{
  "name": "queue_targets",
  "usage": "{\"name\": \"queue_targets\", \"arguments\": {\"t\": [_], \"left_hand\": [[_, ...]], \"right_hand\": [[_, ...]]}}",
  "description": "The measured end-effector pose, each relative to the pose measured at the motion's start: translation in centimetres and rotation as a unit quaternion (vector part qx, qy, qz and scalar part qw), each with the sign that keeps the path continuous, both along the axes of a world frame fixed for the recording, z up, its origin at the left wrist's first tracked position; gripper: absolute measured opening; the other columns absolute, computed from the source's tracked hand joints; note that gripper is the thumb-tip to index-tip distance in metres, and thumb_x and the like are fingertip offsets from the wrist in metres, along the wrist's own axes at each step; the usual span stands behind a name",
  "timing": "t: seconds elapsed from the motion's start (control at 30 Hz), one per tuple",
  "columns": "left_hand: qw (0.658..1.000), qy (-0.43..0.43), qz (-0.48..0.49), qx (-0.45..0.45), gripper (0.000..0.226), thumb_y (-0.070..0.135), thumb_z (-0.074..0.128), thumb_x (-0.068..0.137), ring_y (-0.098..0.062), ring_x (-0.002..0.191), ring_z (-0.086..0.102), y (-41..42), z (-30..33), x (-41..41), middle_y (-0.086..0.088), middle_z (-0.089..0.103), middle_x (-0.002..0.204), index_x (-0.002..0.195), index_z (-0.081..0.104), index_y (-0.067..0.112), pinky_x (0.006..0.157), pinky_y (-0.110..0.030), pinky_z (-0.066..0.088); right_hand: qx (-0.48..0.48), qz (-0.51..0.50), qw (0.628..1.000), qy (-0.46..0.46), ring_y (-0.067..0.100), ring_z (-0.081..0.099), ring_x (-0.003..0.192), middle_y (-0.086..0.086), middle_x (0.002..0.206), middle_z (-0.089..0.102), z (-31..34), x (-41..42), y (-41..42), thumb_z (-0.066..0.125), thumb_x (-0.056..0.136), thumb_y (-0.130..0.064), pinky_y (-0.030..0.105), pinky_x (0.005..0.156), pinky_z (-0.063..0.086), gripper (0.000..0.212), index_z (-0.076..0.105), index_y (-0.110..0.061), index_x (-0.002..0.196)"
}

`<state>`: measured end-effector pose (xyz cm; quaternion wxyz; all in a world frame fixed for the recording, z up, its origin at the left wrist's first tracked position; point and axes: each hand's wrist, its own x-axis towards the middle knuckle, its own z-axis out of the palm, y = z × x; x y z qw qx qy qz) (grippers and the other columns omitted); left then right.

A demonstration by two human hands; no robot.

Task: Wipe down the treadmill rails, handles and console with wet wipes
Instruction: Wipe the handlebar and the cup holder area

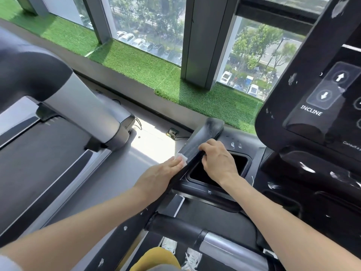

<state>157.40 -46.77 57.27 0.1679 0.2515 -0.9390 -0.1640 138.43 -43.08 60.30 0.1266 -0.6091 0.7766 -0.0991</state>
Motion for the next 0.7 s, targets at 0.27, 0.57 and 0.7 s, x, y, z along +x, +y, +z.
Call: {"name": "queue_targets", "arguments": {"t": [0.27, 0.57, 0.7], "left_hand": [[0.993, -0.094, 0.019, 0.067, 0.043, 0.016, 0.027, 0.094, -0.032, 0.095, 0.062, -1.3, 0.4, -2.0, 0.004, 0.048, 0.132, 0.131, 0.049, 0.016, 0.077, -0.044, 0.051], [0.989, -0.112, 0.038, 0.094, 0.055, 0.021, 0.018, 0.091, -0.03, 0.109, 0.06, -0.6, 0.1, -0.9, 0.005, 0.039, 0.14, 0.14, 0.043, 0.017, 0.087, -0.046, 0.05], [0.988, -0.118, 0.04, 0.09, 0.086, 0.035, -0.005, 0.071, -0.034, 0.098, 0.062, -0.9, 0.9, -1.0, -0.002, 0.048, 0.136, 0.136, 0.047, 0.013, 0.082, -0.044, 0.051]], "right_hand": [[0.01, 0.001, 1.0, 0.003, 0.02, 0.045, 0.11, 0.0, 0.115, 0.053, 0.4, 0.1, -0.1, 0.046, 0.093, -0.01, 0.034, 0.09, 0.044, 0.029, 0.059, -0.015, 0.118], [0.016, 0.038, 0.999, 0.003, 0.019, 0.044, 0.109, -0.001, 0.115, 0.052, 0.2, 2.3, -0.4, 0.046, 0.094, -0.011, 0.03, 0.087, 0.043, 0.027, 0.058, -0.016, 0.117], [0.019, 0.031, 0.999, 0.002, 0.019, 0.045, 0.109, -0.001, 0.113, 0.052, 0.2, 2.7, -0.5, 0.046, 0.094, -0.011, 0.031, 0.087, 0.044, 0.026, 0.06, -0.016, 0.115]]}}
